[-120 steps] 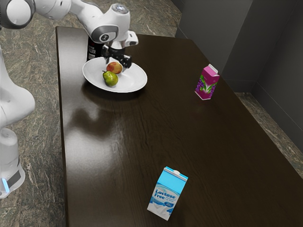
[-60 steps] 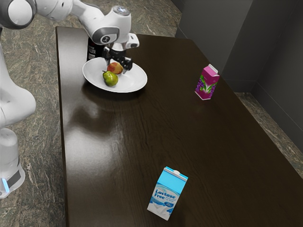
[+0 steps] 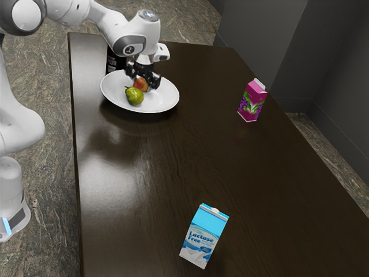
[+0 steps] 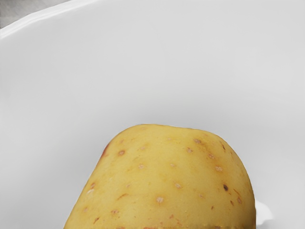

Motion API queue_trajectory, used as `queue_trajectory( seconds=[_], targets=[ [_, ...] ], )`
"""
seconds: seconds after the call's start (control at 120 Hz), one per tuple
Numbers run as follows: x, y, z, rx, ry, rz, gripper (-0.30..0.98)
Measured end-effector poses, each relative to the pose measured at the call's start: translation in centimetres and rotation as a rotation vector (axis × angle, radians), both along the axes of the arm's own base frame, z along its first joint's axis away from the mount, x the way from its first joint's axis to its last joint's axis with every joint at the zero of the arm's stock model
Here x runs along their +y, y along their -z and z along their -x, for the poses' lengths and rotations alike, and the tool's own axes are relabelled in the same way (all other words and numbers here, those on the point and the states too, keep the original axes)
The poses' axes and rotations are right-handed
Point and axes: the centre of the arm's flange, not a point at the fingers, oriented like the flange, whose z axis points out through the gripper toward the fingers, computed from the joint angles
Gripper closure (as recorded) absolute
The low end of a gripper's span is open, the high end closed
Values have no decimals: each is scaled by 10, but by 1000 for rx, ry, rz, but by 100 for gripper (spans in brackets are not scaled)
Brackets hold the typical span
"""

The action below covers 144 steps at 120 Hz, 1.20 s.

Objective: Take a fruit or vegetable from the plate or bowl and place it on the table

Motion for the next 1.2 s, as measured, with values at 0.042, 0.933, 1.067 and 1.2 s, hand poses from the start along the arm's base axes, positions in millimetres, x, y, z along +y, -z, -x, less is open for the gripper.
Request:
queue_trajectory(
  seconds=[0.042, 0.933, 1.067, 1.2],
  targets=[
    [0, 0, 0, 0, -2, 0, 34],
    [-307, -94, -123, -113, 533, -38, 48],
    [-360, -93, -124, -113, 610, -25, 40],
    [-363, -92, -123, -100, 601, -14, 15]
  ],
)
